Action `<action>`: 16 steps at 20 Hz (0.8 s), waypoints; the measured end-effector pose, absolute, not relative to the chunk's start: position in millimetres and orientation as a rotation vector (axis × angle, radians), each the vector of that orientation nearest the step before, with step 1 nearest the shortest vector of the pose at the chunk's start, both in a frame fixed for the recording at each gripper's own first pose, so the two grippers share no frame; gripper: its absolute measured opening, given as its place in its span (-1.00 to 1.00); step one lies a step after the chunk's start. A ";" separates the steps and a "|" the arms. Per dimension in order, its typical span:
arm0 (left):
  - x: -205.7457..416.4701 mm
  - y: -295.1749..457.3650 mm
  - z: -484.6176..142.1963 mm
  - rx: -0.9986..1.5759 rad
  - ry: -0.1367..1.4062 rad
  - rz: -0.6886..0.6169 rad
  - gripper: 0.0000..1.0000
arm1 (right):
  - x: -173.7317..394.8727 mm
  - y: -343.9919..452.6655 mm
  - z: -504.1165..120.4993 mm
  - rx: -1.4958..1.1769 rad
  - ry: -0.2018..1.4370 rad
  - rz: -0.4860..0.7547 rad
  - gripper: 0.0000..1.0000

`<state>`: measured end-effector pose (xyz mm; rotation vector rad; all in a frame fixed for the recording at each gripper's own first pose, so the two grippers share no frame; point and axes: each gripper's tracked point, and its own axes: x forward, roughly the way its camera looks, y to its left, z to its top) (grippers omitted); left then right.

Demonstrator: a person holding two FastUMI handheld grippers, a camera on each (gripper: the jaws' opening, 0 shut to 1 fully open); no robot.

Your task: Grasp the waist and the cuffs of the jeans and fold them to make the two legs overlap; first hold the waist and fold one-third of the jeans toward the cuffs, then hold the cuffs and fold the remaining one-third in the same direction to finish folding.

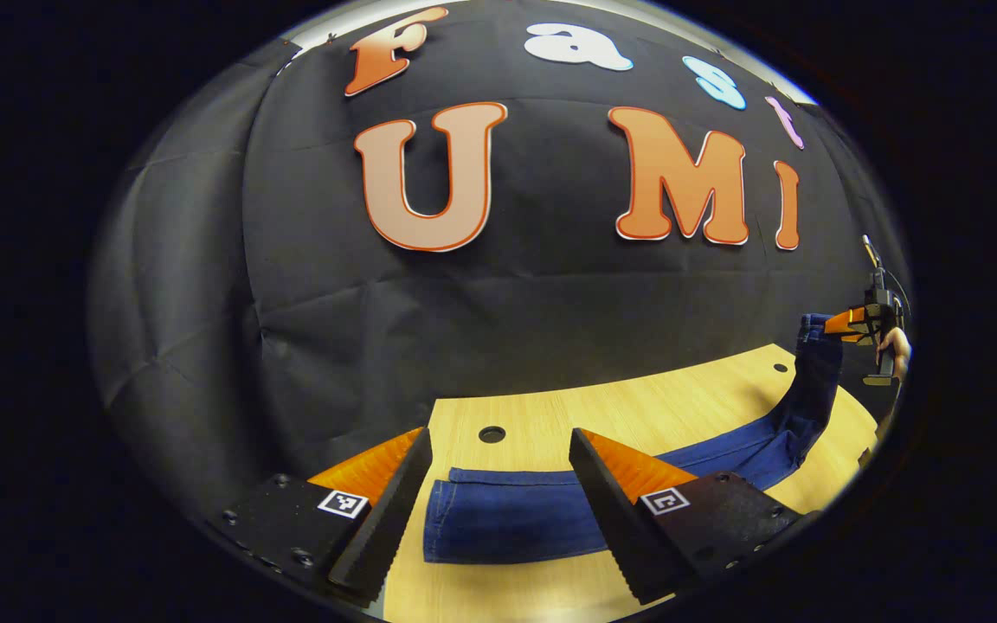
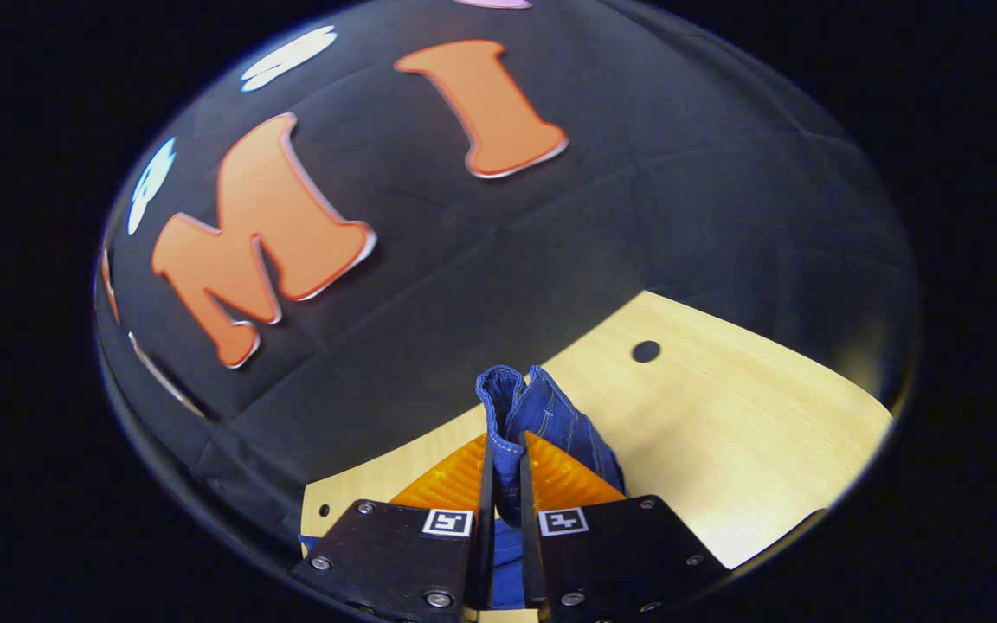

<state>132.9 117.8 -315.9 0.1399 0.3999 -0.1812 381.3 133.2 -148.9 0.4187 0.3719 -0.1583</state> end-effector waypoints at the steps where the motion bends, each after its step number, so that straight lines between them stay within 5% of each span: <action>1: 137.0 126.2 -318.1 0.136 0.402 -0.186 0.96 | 383.3 160.6 -141.7 0.415 0.371 -0.118 -0.72; 7: 147.5 173.5 -335.8 0.094 0.416 -0.205 0.96 | 384.7 262.5 -167.0 0.230 0.443 0.009 -0.79; 13: 154.4 197.0 -358.4 0.085 0.467 -0.209 0.96 | 355.1 229.7 -251.1 -0.031 0.584 -0.160 -0.82; 16: 158.3 201.1 -367.8 0.071 0.479 -0.199 0.97 | 355.7 235.8 -253.8 -0.167 0.530 -0.135 -0.82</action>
